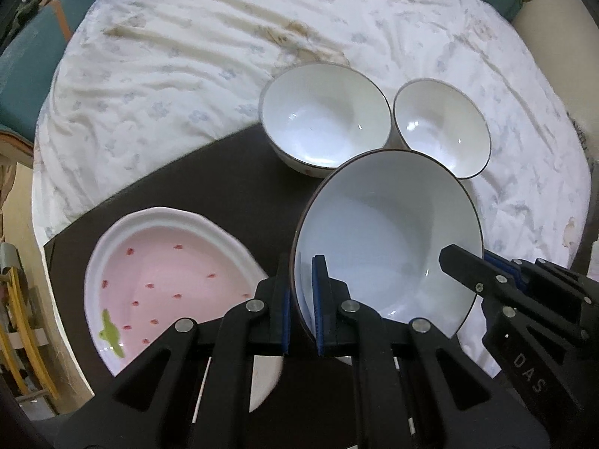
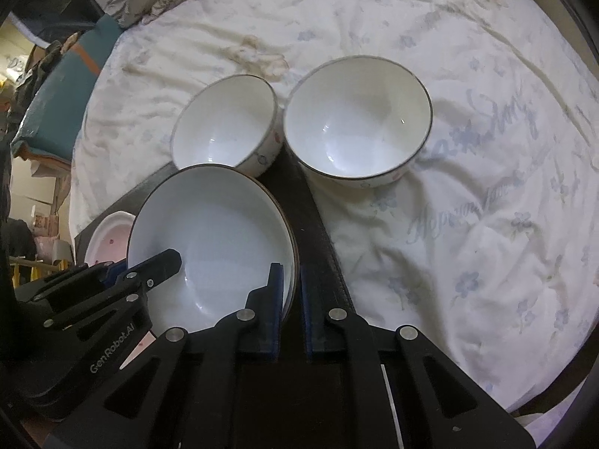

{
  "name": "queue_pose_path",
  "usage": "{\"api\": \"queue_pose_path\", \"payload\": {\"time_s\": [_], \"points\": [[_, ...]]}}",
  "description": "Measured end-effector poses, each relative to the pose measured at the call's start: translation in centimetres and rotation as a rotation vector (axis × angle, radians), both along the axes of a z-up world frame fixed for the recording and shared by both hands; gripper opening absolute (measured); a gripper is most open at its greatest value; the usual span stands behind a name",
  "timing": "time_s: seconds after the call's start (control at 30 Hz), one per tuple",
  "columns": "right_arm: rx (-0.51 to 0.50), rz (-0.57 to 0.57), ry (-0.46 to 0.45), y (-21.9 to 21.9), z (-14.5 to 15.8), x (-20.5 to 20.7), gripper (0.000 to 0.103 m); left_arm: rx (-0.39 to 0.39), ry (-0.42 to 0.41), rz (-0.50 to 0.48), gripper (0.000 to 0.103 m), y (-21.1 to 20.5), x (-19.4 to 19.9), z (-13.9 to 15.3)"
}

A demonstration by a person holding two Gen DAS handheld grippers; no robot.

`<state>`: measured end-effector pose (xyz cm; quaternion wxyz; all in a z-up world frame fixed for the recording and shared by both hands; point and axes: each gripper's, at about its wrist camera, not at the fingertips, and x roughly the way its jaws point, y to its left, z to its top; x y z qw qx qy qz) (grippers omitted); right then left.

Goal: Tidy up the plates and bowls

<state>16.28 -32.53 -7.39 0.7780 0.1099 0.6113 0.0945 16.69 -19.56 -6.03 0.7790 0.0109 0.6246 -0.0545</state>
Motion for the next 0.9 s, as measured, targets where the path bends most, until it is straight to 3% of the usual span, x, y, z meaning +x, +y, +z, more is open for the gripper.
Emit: {"api": "queue_pose_path", "payload": {"time_s": [0.37,0.57,0.9], "points": [[-0.004,0.119,-0.106,4.9,4.0,-2.0,0.01,-0.093,-0.044,0.065,0.008,6.4,-2.1,3.8],[-0.013,0.164,-0.12,8.4,4.3,-2.6,0.01,-0.045,-0.052,0.064,0.007,9.1,-3.4,4.1],[0.024,0.246,-0.139,12.8,5.0,-2.6,0.009,-0.134,-0.023,0.15,0.007,14.8,-5.0,2.6]]}}
